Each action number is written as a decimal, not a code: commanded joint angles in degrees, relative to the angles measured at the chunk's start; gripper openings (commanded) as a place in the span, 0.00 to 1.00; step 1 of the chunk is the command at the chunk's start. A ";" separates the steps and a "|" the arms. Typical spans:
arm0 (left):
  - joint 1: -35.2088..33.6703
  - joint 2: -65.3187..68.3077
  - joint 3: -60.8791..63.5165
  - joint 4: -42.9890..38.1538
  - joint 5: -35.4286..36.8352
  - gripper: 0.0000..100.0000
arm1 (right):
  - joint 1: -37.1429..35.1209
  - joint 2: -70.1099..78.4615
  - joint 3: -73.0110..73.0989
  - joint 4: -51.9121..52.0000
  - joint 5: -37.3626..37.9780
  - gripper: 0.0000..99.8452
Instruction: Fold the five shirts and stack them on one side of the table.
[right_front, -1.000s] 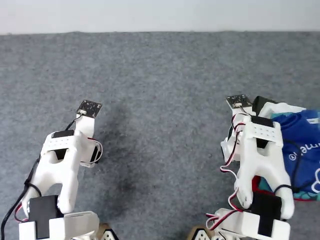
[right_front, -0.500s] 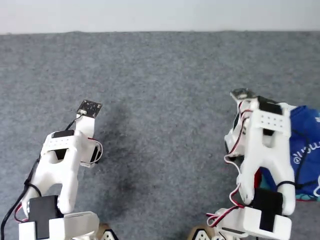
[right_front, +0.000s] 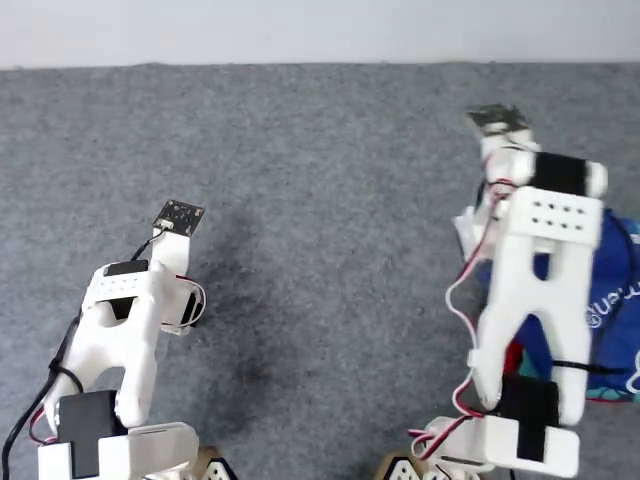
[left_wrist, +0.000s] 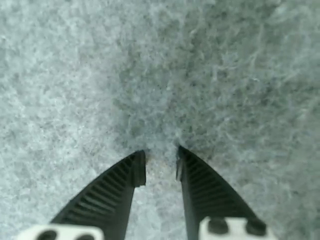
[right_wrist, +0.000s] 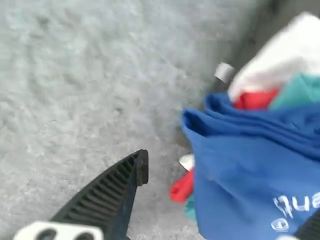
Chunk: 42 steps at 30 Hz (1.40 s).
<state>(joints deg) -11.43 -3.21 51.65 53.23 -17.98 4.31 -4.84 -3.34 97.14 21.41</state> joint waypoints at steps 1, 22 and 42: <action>1.32 0.97 4.88 1.85 -0.62 0.14 | -7.78 -0.57 -1.85 0.40 0.44 0.49; 1.32 0.97 4.88 1.85 -0.62 0.14 | -30.55 18.33 29.01 -20.09 6.24 0.49; 1.32 0.97 4.88 1.85 -0.62 0.14 | -30.37 25.27 29.27 -22.55 6.24 0.50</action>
